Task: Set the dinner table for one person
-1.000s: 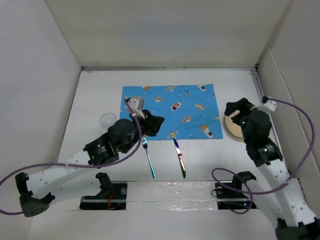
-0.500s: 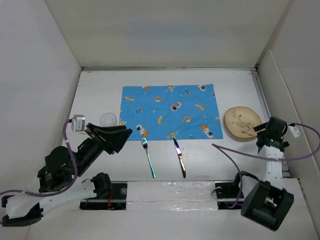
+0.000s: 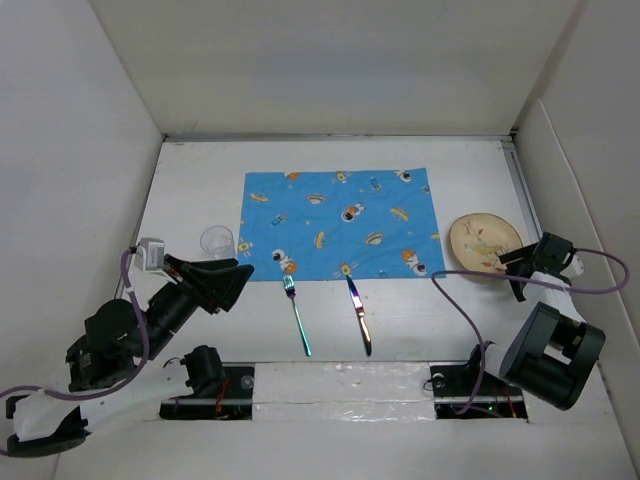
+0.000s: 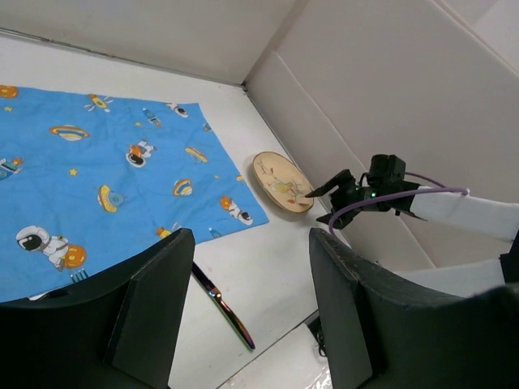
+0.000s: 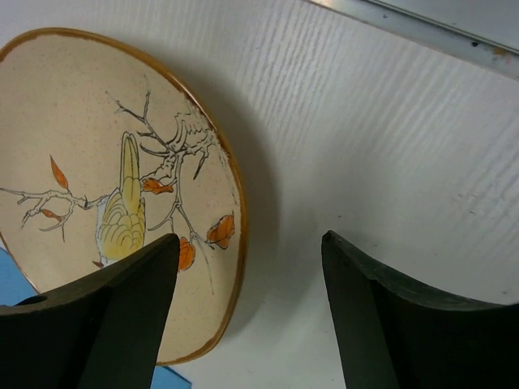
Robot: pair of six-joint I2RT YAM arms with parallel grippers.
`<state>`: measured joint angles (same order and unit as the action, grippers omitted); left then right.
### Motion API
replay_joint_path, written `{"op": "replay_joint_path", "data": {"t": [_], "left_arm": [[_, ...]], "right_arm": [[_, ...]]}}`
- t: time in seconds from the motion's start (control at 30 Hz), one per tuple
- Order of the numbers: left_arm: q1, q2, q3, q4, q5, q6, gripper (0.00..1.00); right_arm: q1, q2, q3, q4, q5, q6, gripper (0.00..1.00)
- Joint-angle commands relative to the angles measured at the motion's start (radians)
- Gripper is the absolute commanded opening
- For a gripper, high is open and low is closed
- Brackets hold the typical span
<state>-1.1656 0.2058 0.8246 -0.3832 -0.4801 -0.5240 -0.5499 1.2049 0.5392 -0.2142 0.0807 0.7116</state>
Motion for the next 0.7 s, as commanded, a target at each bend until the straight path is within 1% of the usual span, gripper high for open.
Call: {"op": "replay_joint_path", "data": {"t": [0.0, 0.03, 0.07, 0.2, 0.23, 0.27, 0.3, 0.4, 0.47, 0.53, 0.57, 0.63, 0.67], "left_arm": [[-0.006, 0.012, -0.004, 0.006, -0.020, 0.010, 0.56], [-0.006, 0.015, -0.002, 0.004, -0.022, 0.010, 0.56], [-0.006, 0.023, -0.002, -0.003, -0.025, 0.010, 0.56], [-0.006, 0.014, -0.001, -0.013, -0.047, -0.002, 0.56], [-0.006, 0.000, 0.001, -0.014, -0.064, -0.004, 0.56], [-0.006, -0.015, -0.001, -0.017, -0.075, -0.011, 0.56], [-0.006, -0.016, -0.001, -0.017, -0.075, -0.011, 0.56], [-0.006, -0.042, -0.004, -0.017, -0.097, -0.014, 0.55], [-0.006, -0.048, -0.002, -0.026, -0.117, -0.019, 0.55], [-0.006, -0.045, -0.004, -0.033, -0.123, -0.027, 0.55], [-0.006, -0.043, -0.004, -0.033, -0.124, -0.027, 0.55], [-0.006, -0.034, -0.001, -0.037, -0.129, -0.028, 0.54], [-0.006, -0.026, 0.001, -0.040, -0.129, -0.028, 0.54]], "right_arm": [[-0.007, 0.031, 0.027, 0.092, -0.073, 0.011, 0.75], [-0.007, 0.062, 0.037, 0.087, -0.102, 0.011, 0.74], [-0.007, 0.086, 0.065, 0.088, -0.120, 0.008, 0.71], [-0.016, 0.137, 0.103, 0.079, -0.131, -0.004, 0.67], [-0.016, 0.149, 0.116, 0.075, -0.131, -0.008, 0.65], [-0.042, 0.192, 0.155, 0.064, -0.133, -0.021, 0.61], [-0.042, 0.193, 0.156, 0.064, -0.133, -0.021, 0.61], [-0.065, 0.242, 0.195, 0.035, -0.157, -0.032, 0.51], [-0.094, 0.246, 0.188, 0.056, -0.195, -0.029, 0.42], [-0.114, 0.246, 0.173, 0.081, -0.223, -0.029, 0.41], [-0.125, 0.249, 0.174, 0.084, -0.237, -0.031, 0.36], [-0.125, 0.257, 0.183, 0.070, -0.248, -0.047, 0.35], [-0.125, 0.260, 0.185, 0.070, -0.260, -0.054, 0.33]]}}
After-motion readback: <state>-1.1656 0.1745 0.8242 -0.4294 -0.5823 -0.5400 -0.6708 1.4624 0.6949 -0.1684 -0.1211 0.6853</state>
